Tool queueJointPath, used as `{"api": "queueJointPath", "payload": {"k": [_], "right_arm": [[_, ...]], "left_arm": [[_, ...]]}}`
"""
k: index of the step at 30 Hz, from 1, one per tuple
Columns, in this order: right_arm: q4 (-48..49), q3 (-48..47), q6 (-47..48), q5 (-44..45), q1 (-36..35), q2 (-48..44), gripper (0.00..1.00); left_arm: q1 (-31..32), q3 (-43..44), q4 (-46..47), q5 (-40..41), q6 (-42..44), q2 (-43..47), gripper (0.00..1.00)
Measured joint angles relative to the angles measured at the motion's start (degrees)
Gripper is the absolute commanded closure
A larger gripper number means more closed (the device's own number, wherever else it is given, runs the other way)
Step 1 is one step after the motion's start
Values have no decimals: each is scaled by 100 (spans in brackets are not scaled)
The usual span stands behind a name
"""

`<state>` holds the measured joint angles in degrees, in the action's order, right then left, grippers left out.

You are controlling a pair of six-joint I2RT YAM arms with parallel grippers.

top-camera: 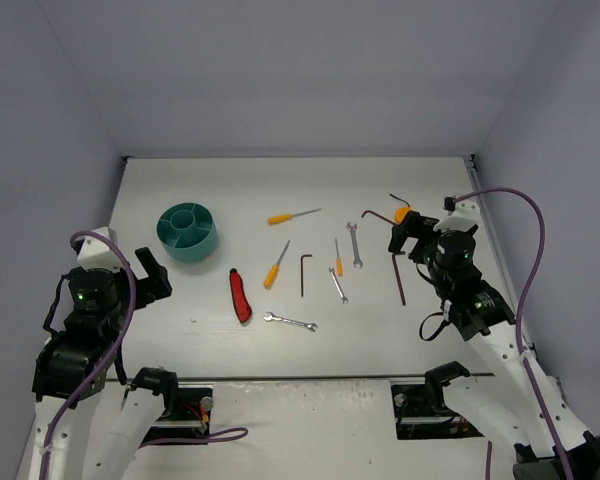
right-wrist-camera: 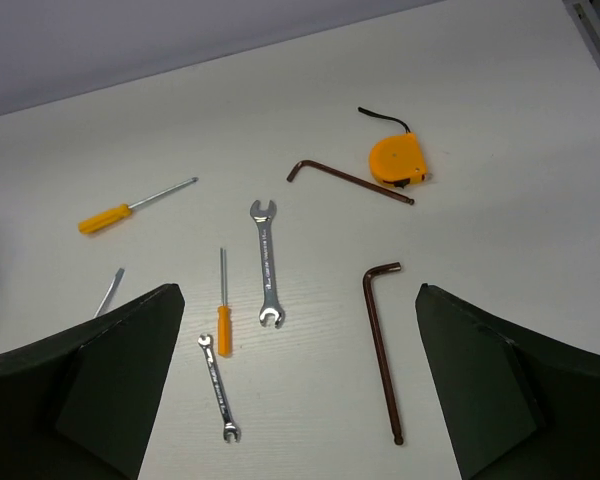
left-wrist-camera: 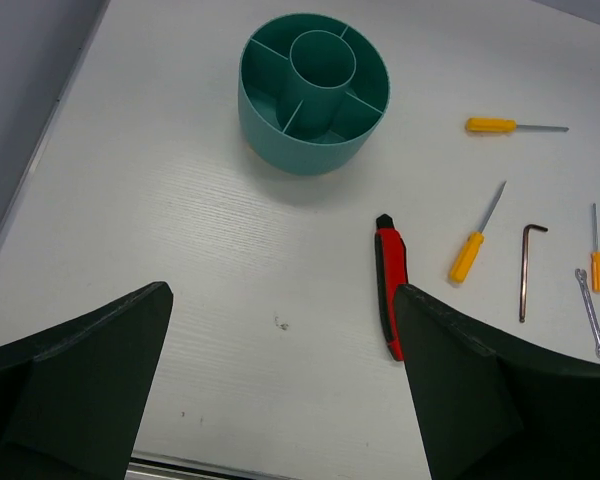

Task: Sort the tools into containers

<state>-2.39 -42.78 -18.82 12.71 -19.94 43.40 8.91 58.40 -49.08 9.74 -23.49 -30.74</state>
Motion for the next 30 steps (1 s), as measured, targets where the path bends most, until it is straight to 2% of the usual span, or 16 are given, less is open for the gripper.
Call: {"api": "queueJointPath", "payload": {"k": [4,8,10,15,21,30], "right_arm": [[-4,25,-7,0,0,166,0],[-21,104,-99,67,15,346,4],[-50,105,-175,90,56,602,8],[-124,142,-435,-13,332,1521,28],[-201,369,-707,-416,978,2534,39],[-208,413,-818,-680,1023,3484,47]], "left_arm": [[0,-2,0,-111,6,-38,10],[0,0,0,-345,11,-199,10],[0,0,2,-458,10,-317,10],[0,0,2,-709,9,-589,10],[0,-42,22,-1030,11,-673,10],[0,-137,42,-1211,39,-552,10]]}}
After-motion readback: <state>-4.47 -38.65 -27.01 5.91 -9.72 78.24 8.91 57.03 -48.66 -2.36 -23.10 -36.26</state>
